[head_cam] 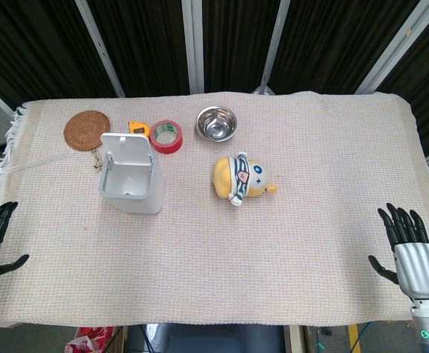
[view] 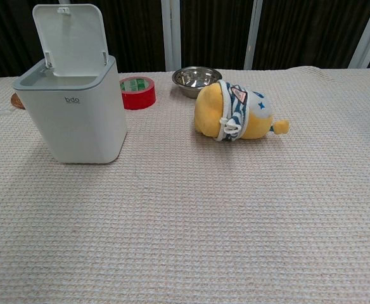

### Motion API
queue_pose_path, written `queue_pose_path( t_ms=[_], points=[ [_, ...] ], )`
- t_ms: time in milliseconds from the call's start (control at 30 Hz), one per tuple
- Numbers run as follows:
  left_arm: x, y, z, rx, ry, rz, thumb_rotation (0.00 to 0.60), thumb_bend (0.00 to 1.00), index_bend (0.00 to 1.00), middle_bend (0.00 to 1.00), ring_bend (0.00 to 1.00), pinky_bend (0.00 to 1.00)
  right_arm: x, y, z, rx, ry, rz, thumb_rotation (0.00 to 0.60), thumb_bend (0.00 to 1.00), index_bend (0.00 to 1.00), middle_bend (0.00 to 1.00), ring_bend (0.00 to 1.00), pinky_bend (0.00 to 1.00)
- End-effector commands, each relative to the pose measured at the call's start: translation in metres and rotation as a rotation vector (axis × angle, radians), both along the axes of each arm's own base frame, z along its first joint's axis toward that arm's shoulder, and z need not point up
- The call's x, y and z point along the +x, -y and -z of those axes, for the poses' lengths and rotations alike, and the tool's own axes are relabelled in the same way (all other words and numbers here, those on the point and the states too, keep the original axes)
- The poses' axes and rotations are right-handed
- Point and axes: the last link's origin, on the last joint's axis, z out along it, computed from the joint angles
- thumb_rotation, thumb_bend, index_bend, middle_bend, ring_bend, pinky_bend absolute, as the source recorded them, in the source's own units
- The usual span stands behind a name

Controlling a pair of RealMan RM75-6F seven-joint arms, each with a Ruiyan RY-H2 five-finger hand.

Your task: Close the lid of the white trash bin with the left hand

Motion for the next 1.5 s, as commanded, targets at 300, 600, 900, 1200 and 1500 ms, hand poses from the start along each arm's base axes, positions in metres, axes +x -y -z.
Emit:
queue_pose_path(
  t_ms=[300,600,900,1200,1500],
  points=[
    [0.099,-0.088,-0.036,-0.030,0.080,0.080,0.600,0.68,0.00,1.00,0.94,0.95,0.003,0.002,0.004,0.020,0.020,-0.001,0.600,0.24,0.00,0.00,0.00,0.00],
    [0.162,-0.139,-0.039,-0.133,0.081,0.057,0.600,0.75,0.08,1.00,0.96,0.97,0.000,0.002,0.001,0.022,0.055,0.018,0.600,0.24,0.00,0.00,0.00,0.00],
    [0.199,-0.181,-0.023,-0.169,0.022,0.016,0.600,0.77,0.14,1.00,0.97,0.97,-0.002,0.000,-0.001,0.031,0.077,0.029,0.600,0.24,0.00,0.00,0.00,0.00],
    [0.226,-0.203,0.002,-0.202,0.021,-0.047,0.600,0.77,0.20,1.00,0.97,0.98,-0.004,0.000,-0.004,0.033,0.097,0.037,0.600,0.24,0.00,0.00,0.00,0.00],
    [0.236,-0.216,0.017,-0.230,0.029,-0.104,0.600,0.77,0.23,1.00,0.97,0.98,-0.004,-0.002,-0.005,0.034,0.108,0.028,0.600,0.24,0.00,0.00,0.00,0.00]
  ],
)
